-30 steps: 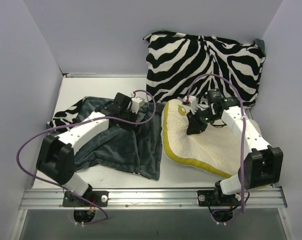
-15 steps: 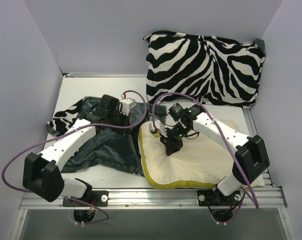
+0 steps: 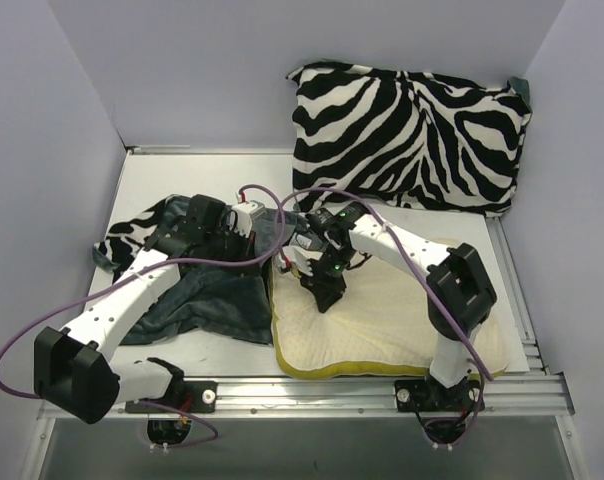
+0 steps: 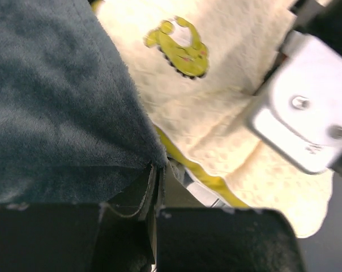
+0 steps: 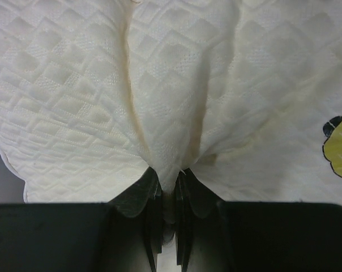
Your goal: Put the pillow into the pillowcase
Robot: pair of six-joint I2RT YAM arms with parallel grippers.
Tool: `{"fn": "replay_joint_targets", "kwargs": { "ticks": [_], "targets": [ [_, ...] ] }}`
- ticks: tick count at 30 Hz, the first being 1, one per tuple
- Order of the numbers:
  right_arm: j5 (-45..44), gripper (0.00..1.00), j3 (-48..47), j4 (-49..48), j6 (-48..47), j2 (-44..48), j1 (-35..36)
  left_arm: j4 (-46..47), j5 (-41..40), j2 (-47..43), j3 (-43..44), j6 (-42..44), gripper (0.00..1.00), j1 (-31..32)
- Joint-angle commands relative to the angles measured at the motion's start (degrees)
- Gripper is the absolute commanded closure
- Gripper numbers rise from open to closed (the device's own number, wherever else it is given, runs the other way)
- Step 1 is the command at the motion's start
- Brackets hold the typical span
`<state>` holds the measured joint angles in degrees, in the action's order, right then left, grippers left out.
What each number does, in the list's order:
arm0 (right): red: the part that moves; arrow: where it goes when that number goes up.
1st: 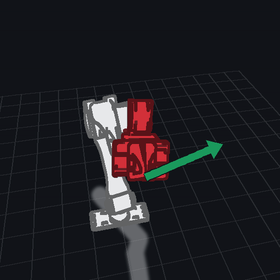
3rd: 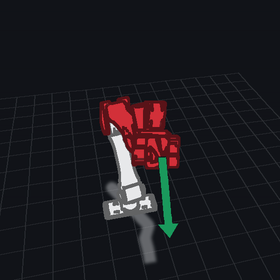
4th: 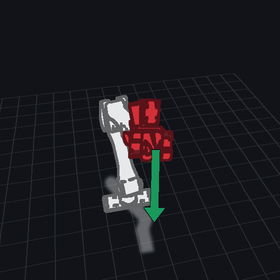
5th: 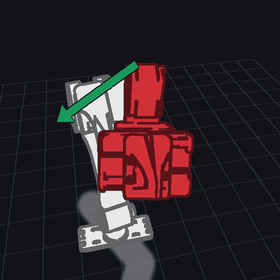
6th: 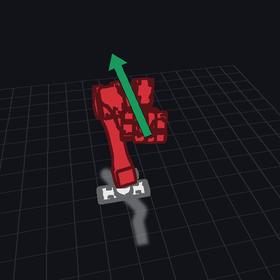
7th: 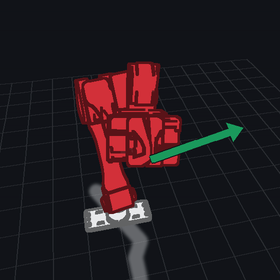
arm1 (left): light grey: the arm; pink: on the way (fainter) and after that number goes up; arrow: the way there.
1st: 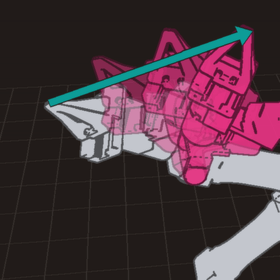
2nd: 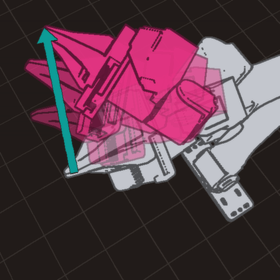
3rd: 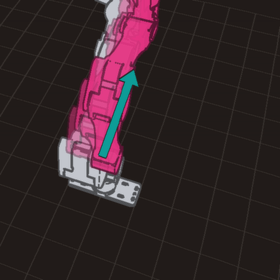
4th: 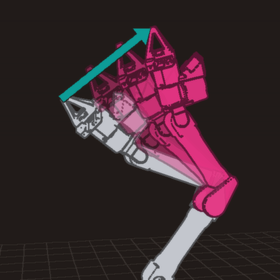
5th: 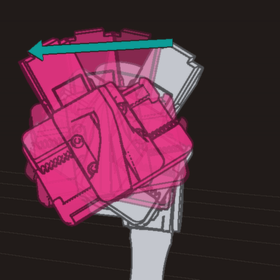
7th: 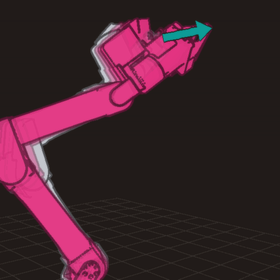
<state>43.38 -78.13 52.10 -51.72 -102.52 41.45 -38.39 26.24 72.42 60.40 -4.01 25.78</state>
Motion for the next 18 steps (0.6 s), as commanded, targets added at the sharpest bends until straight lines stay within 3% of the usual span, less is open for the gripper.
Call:
{"fn": "replay_joint_targets", "kwargs": {
  "ticks": [1,10,15,18],
  "targets": [
    [2.5,1.0,-8.3,2.7,-0.1,-3.5,-0.9,0.2,4.5,-2.7,-0.5,1.2,1.0,-0.1],
    [5.0,1.0,-23.1,5.0,2.2,-13.5,-4.3,0.1,13.2,-7.4,-3.8,2.5,1.0,-0.9],
    [5.8,1.0,-28.6,4.9,5.2,-16.1,-8.1,-1.1,16.7,-10.5,-6.1,8.8,1.0,-1.6],
    [5.7,1.0,-32.7,4.9,7.1,-17.3,-10.2,-8.3,18.1,-9.5,-3.8,16.0,0.96,-1.3]
  ]
}}
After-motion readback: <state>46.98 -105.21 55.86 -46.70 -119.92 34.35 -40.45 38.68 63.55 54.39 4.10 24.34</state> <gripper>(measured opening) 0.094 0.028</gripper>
